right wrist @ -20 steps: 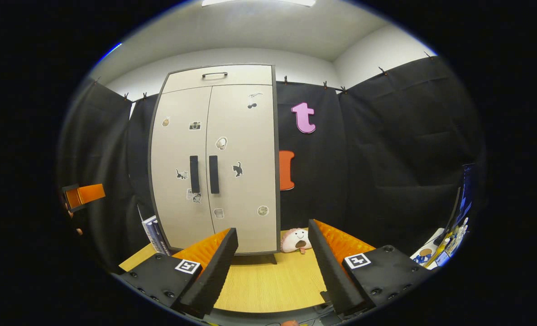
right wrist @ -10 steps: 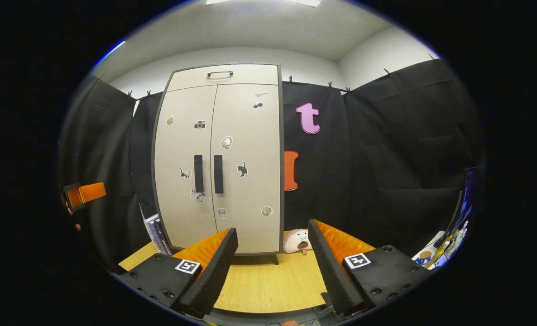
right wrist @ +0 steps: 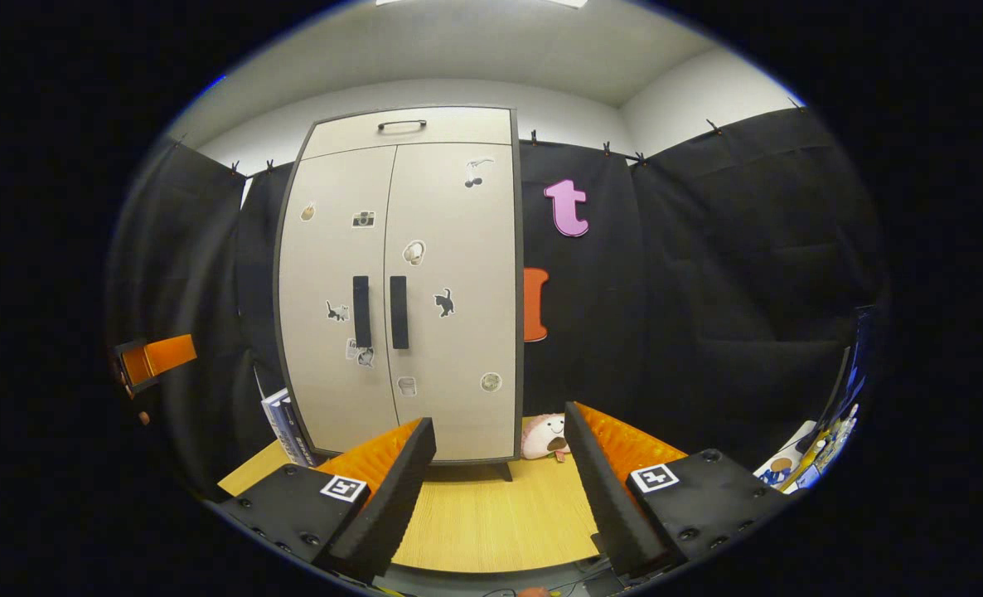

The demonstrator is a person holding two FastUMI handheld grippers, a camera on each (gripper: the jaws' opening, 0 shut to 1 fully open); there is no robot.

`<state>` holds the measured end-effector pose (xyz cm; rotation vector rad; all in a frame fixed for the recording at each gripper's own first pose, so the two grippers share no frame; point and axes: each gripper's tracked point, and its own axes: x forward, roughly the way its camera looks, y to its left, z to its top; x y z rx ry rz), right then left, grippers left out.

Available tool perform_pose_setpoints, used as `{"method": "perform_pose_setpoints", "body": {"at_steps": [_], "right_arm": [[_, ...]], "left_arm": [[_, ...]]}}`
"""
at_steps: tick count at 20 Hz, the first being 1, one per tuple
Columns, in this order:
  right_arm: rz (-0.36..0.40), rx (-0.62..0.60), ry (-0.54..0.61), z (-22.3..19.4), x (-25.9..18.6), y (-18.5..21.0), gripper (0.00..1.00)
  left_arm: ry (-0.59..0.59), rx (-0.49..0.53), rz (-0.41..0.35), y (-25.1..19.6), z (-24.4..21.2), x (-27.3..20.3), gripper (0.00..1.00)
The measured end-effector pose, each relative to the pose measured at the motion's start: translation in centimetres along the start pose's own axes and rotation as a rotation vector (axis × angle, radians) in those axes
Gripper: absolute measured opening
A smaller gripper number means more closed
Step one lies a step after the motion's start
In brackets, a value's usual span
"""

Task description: Open the right door of the double-door shoe cabinet with the right hand, and open the left door with the left hand.

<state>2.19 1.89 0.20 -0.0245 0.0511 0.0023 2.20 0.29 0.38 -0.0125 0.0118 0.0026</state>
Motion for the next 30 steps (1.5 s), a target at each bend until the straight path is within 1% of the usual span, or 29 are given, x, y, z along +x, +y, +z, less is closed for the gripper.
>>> {"method": "perform_pose_setpoints", "body": {"at_steps": [3,7,11,13,15,17,21,22,23,25,26,29,30], "right_arm": [[0.023,0.005,0.007,0.7,1.3,0.9,1.00],[0.044,-0.063,-0.013,1.9,5.1,2.4,1.00],[0.133,-0.059,-0.004,3.2,9.2,6.9,1.00],[0.163,-0.040,-0.013,4.3,11.7,8.7,1.00],[0.176,-0.033,-0.024,5.5,14.3,10.3,1.00],[0.192,-0.052,-0.024,6.1,16.8,12.1,0.99],[0.198,-0.036,-0.043,7.4,21.1,15.0,0.99],[0.198,-0.030,-0.037,7.6,22.2,15.6,0.93],[0.201,-0.029,-0.038,7.8,23.3,16.1,0.93],[0.194,-0.025,-0.037,8.0,25.3,16.7,0.87],[0.195,-0.014,-0.033,8.0,26.2,17.1,0.91],[0.194,0.009,-0.015,7.9,29.0,17.9,0.91],[0.187,0.010,-0.020,8.1,29.9,18.0,0.74]], "left_arm": [[-0.002,0.011,-0.003,-0.4,-0.1,0.5,0.95],[0.006,0.027,-0.010,-0.8,-0.9,0.5,0.94],[0.026,0.014,0.003,-0.1,-2.0,0.6,0.95],[0.026,0.011,0.018,0.6,-2.0,0.7,0.95],[0.023,0.008,0.033,1.3,-2.1,0.7,0.95],[0.027,0.006,0.050,2.1,-2.3,0.8,0.95],[0.032,0.006,0.072,3.1,-2.4,1.5,0.95],[0.030,0.013,0.079,3.4,-2.3,1.6,0.95],[0.029,0.018,0.086,3.6,-2.3,1.8,0.95],[0.031,0.018,0.095,3.9,-2.4,2.0,0.95],[0.033,0.016,0.098,4.1,-2.7,1.9,0.95],[0.039,0.027,0.114,4.7,-2.9,2.1,0.95],[0.036,0.034,0.118,4.8,-2.8,2.1,0.95]]}}
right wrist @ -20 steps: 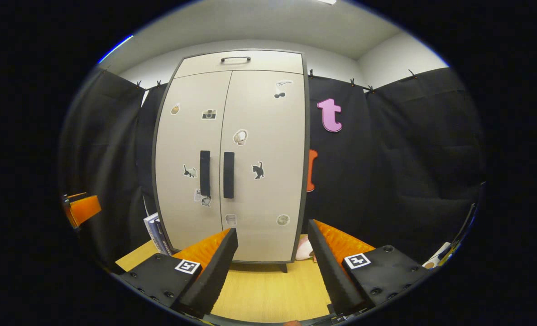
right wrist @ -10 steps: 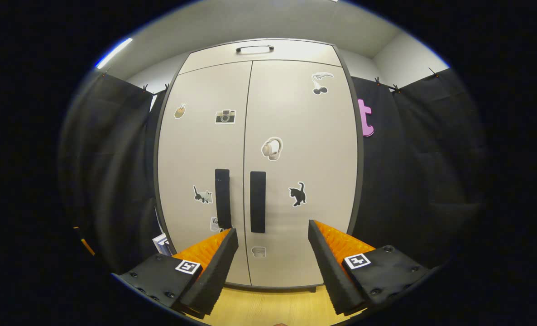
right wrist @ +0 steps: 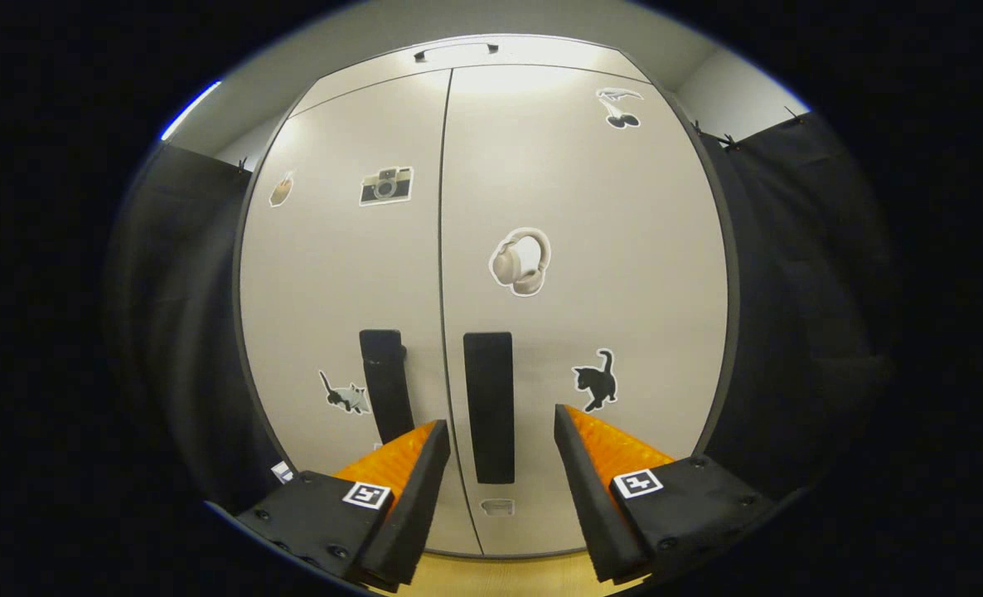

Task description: Open the right door of the double-door shoe cabinet with the right hand, and open the left door with the left hand.

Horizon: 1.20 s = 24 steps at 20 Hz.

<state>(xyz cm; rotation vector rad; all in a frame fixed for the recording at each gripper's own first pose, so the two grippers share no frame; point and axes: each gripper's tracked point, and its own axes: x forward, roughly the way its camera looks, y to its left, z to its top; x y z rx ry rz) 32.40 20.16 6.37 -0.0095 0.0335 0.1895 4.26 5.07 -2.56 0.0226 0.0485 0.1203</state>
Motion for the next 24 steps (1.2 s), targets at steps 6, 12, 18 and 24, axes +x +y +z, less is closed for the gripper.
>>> {"method": "perform_pose_setpoints", "body": {"at_steps": [6,12,18,24], "right_arm": [[0.008,0.023,0.041,-0.8,3.1,0.8,0.69],[-0.037,0.048,0.056,-1.1,3.9,-0.1,0.53],[-0.009,0.031,0.061,-1.2,3.8,0.4,0.34],[0.011,0.040,0.085,-1.6,2.7,0.4,0.21]], "left_arm": [[0.012,0.008,0.001,0.3,-0.6,1.1,0.95],[0.017,0.003,0.004,0.6,-0.7,1.6,0.97],[0.024,0.005,0.012,0.8,-0.9,0.5,0.95],[0.023,-0.002,0.032,1.1,-0.3,-1.7,0.95]]}}
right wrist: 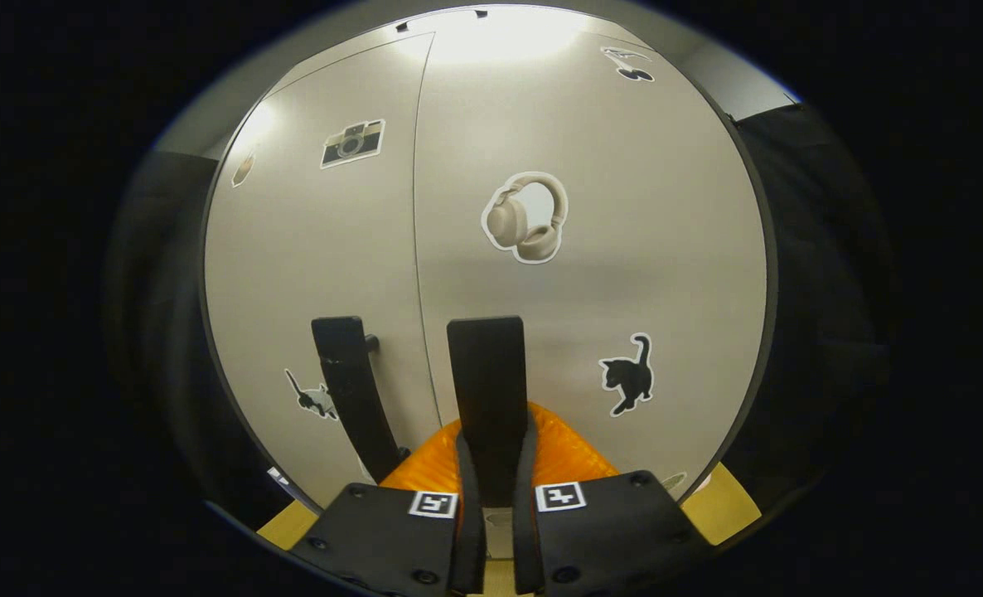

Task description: Open the right door of the double-door shoe cabinet with the right hand, and open the left door with the left hand.

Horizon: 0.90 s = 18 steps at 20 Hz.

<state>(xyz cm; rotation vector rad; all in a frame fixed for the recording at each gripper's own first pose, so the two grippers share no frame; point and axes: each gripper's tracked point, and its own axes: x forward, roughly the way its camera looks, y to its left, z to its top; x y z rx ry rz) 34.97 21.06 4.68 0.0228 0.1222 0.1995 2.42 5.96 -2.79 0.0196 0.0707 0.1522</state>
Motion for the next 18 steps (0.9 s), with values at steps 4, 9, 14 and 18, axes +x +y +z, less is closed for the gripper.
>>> {"method": "perform_pose_setpoints", "body": {"at_steps": [4,9,14,18], "right_arm": [[0.005,-0.025,0.002,-0.1,-1.3,-0.3,0.20],[0.002,-0.049,0.001,-0.1,-3.0,-1.1,0.20],[-0.007,-0.063,0.000,-0.2,-4.6,-2.2,0.21],[-0.008,-0.063,-0.001,-0.2,-5.4,-2.8,0.20]], "left_arm": [[0.001,0.018,-0.001,-0.4,0.0,-1.5,0.95],[0.009,-0.006,-0.011,-0.9,0.1,-2.7,0.95],[-0.002,-0.002,-0.008,-1.0,0.8,-3.4,0.95],[-0.006,0.007,-0.021,-1.7,1.1,-4.6,0.95]]}}
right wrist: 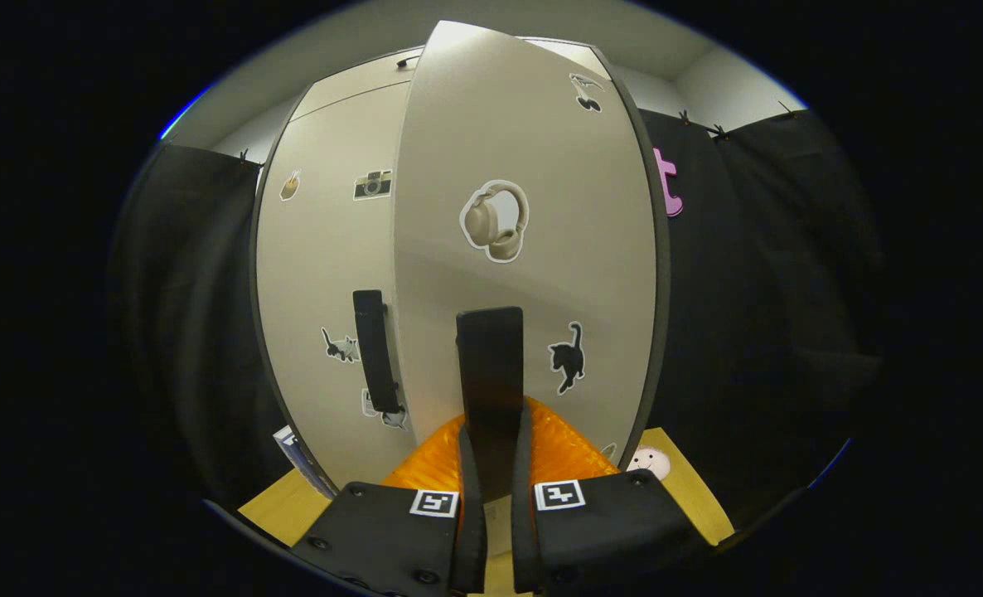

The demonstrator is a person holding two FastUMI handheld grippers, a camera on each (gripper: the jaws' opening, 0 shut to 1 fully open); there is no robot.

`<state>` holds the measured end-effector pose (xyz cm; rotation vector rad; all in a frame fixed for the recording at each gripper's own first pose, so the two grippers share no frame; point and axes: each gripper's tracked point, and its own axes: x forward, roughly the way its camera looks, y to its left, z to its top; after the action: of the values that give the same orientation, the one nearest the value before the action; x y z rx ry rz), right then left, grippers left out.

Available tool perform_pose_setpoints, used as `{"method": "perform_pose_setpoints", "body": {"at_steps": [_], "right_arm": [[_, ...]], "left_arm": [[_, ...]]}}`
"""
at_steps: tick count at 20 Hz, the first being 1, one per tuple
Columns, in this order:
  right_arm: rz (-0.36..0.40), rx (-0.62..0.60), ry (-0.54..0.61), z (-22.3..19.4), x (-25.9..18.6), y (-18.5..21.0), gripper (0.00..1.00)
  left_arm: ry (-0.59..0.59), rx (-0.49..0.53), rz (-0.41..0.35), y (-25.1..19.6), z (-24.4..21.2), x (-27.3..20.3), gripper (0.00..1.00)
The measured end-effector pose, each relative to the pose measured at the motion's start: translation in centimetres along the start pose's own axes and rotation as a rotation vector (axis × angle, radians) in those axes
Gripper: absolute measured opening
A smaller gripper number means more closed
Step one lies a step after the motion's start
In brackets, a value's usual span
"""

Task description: Open the right door of the double-door shoe cabinet with the right hand, and open the left door with the left hand.

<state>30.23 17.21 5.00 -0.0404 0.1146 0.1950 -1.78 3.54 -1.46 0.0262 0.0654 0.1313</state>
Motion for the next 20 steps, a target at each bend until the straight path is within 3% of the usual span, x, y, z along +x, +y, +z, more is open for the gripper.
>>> {"method": "perform_pose_setpoints", "body": {"at_steps": [3,6,7,8,10,16,18,20], "right_arm": [[-0.008,-0.007,-0.003,-0.1,-0.6,-0.7,0.20],[-0.019,-0.010,-0.009,-0.1,-1.3,-1.6,0.20],[-0.025,-0.008,-0.012,-0.1,-1.5,-1.9,0.25],[-0.032,-0.006,-0.011,-0.1,-1.6,-2.1,0.20],[-0.047,-0.009,-0.014,-0.2,-1.9,-2.7,0.20],[-0.084,0.013,-0.004,-0.6,-2.6,-4.3,0.19],[-0.100,0.038,-0.008,-0.6,-2.9,-4.3,0.08],[-0.101,0.023,-0.002,-0.5,-3.0,-4.9,0.08]], "left_arm": [[-0.009,0.030,-0.001,-0.4,0.5,-0.2,0.97],[-0.015,0.016,-0.010,-1.1,0.9,-0.1,0.92],[-0.013,0.009,-0.012,-1.3,0.9,0.0,0.92],[-0.011,0.006,-0.012,-1.5,0.8,-0.1,0.92],[-0.010,0.012,-0.011,-1.9,0.8,0.0,0.97],[-0.017,0.013,-0.020,-4.1,1.4,0.9,0.95],[-0.029,0.009,-0.022,-5.1,1.8,1.2,0.92],[-0.039,0.009,-0.020,-6.0,2.1,1.6,0.97]]}}
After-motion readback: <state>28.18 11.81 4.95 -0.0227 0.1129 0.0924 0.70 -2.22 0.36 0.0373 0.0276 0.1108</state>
